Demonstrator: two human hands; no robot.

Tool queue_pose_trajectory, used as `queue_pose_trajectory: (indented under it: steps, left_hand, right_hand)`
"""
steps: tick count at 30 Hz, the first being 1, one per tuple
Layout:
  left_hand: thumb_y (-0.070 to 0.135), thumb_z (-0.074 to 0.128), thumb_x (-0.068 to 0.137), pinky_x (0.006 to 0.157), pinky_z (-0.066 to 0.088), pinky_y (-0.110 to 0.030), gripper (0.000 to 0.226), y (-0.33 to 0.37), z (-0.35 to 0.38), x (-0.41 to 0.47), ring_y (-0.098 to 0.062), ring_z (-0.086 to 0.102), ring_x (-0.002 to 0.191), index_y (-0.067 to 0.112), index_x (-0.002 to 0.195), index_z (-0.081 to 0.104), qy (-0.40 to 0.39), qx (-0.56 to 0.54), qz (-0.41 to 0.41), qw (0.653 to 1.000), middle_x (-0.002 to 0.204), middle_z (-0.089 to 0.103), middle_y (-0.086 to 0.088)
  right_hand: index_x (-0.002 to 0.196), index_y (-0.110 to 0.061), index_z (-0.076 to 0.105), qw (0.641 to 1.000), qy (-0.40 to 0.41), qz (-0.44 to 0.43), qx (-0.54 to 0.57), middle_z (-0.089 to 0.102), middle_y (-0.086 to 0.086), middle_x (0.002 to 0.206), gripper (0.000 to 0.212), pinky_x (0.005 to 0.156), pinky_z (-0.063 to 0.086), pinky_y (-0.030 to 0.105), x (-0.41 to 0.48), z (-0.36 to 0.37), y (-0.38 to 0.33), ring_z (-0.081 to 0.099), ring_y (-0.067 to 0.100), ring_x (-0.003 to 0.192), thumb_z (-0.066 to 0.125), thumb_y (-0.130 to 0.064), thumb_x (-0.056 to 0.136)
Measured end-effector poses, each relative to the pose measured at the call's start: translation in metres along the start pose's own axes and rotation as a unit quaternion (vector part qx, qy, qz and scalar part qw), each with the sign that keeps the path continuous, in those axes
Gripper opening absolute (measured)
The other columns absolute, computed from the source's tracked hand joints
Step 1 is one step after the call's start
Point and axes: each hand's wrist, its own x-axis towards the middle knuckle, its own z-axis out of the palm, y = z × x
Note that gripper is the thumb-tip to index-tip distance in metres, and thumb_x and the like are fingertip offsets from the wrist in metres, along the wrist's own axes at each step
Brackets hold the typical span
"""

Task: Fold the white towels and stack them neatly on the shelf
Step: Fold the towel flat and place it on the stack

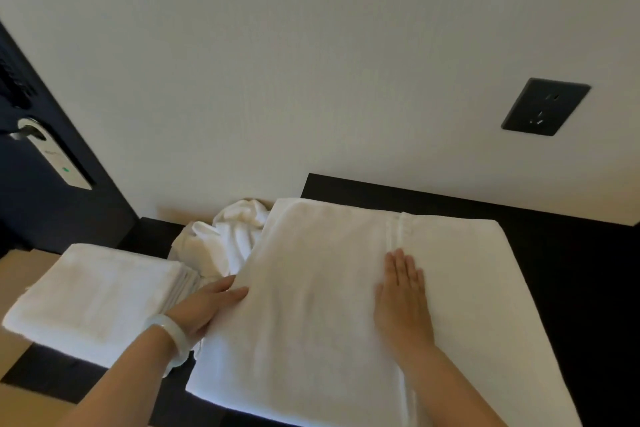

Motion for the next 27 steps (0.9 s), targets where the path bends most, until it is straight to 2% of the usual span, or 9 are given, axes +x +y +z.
queue_pose_trajectory:
  steps: [3, 6, 8, 11, 14, 17, 21, 24, 27]
  left_hand:
    - [0.012, 0.062, 0.090, 0.064, 0.057, -0.034, 0.025, 0.010, -0.010, -0.011, -0.025, 0.073, 0.085, 0.026, 0.111, 0.061, -0.041, 0.014, 0.007, 0.999, 0.094, 0.076, -0.002]
    - [0.006, 0.081, 0.075, 0.083, 0.054, -0.047, 0.056, 0.031, -0.013, -0.025, -0.034, 0.071, 0.097, 0.021, 0.123, 0.056, -0.077, 0.016, 0.029, 0.996, 0.102, 0.075, -0.009]
    - [0.010, 0.086, 0.062, 0.093, 0.051, -0.052, 0.078, 0.052, -0.002, -0.033, -0.040, 0.065, 0.108, 0.015, 0.132, 0.053, -0.120, 0.025, 0.060, 0.991, 0.117, 0.069, -0.018]
    - [0.014, 0.082, 0.062, 0.098, 0.048, -0.056, 0.079, 0.089, 0.047, -0.045, -0.042, 0.063, 0.111, 0.018, 0.135, 0.054, -0.170, 0.067, 0.119, 0.976, 0.122, 0.065, -0.021]
    - [0.016, 0.082, 0.071, 0.081, 0.057, -0.047, 0.073, 0.112, 0.125, -0.046, -0.032, 0.068, 0.100, 0.026, 0.137, 0.051, -0.147, 0.190, 0.182, 0.954, 0.118, 0.066, -0.010]
    - [0.022, 0.072, 0.087, 0.068, 0.059, -0.025, 0.069, 0.114, 0.215, -0.045, -0.014, 0.067, 0.086, 0.031, 0.146, 0.035, -0.128, 0.363, 0.232, 0.893, 0.124, 0.054, 0.004]
    - [0.030, 0.064, 0.093, 0.084, 0.056, -0.027, 0.075, 0.079, 0.318, -0.037, -0.015, 0.066, 0.095, 0.031, 0.152, 0.018, -0.193, 0.457, 0.236, 0.836, 0.139, 0.049, -0.002]
    - [0.038, 0.056, 0.097, 0.107, 0.042, -0.036, 0.074, 0.043, 0.353, -0.030, -0.021, 0.050, 0.129, 0.032, 0.155, 0.010, -0.226, 0.537, 0.234, 0.778, 0.154, 0.035, 0.000]
    - [0.032, 0.045, 0.102, 0.119, 0.024, -0.038, 0.058, 0.036, 0.333, -0.011, -0.021, 0.029, 0.143, 0.024, 0.154, 0.021, -0.146, 0.622, 0.314, 0.702, 0.158, 0.025, 0.001]
  right_hand:
    - [0.155, -0.008, -0.007, 0.999, 0.001, -0.009, -0.052, -0.017, 0.007, 0.162, 0.066, 0.119, -0.017, 0.037, 0.001, 0.001, 0.002, -0.015, 0.021, 0.150, 0.007, -0.043, 0.101]
    - [0.156, -0.010, 0.000, 0.997, -0.017, -0.029, -0.072, -0.018, 0.005, 0.160, 0.082, 0.115, -0.020, 0.038, -0.001, 0.006, 0.006, -0.019, 0.018, 0.147, -0.011, -0.051, 0.087]
    - [0.157, -0.016, 0.001, 0.996, -0.078, -0.021, -0.027, -0.019, 0.002, 0.161, 0.069, 0.117, -0.019, 0.035, 0.003, -0.006, 0.006, -0.020, 0.017, 0.148, 0.005, -0.053, 0.099]
    - [0.150, -0.021, 0.035, 0.953, -0.106, 0.069, 0.275, 0.023, -0.003, 0.160, 0.048, 0.119, 0.011, 0.029, -0.001, -0.053, 0.011, 0.017, 0.015, 0.149, 0.036, -0.039, 0.105]
    - [0.127, -0.024, 0.058, 0.850, -0.049, 0.173, 0.495, 0.059, -0.008, 0.126, 0.030, 0.098, 0.044, 0.026, -0.013, -0.094, 0.035, 0.056, 0.009, 0.111, 0.048, -0.036, 0.102]
    - [0.113, -0.021, 0.065, 0.809, 0.024, 0.242, 0.536, 0.065, -0.002, 0.115, 0.020, 0.099, 0.050, 0.040, -0.020, -0.122, 0.076, 0.062, 0.014, 0.104, 0.054, -0.030, 0.099]
    - [0.109, -0.023, 0.065, 0.805, 0.080, 0.314, 0.496, 0.066, -0.003, 0.105, 0.016, 0.085, 0.052, 0.035, -0.039, -0.139, 0.129, 0.063, 0.013, 0.097, 0.054, -0.025, 0.099]
    - [0.126, -0.023, 0.058, 0.832, 0.013, 0.349, 0.431, 0.061, -0.006, 0.107, 0.029, 0.080, 0.050, 0.033, -0.053, -0.132, 0.152, 0.058, 0.010, 0.092, 0.055, -0.029, 0.098]
    - [0.138, -0.022, 0.047, 0.870, -0.052, 0.348, 0.347, 0.054, -0.002, 0.122, 0.044, 0.074, 0.047, 0.028, -0.055, -0.124, 0.152, 0.052, 0.007, 0.088, 0.058, -0.030, 0.097]
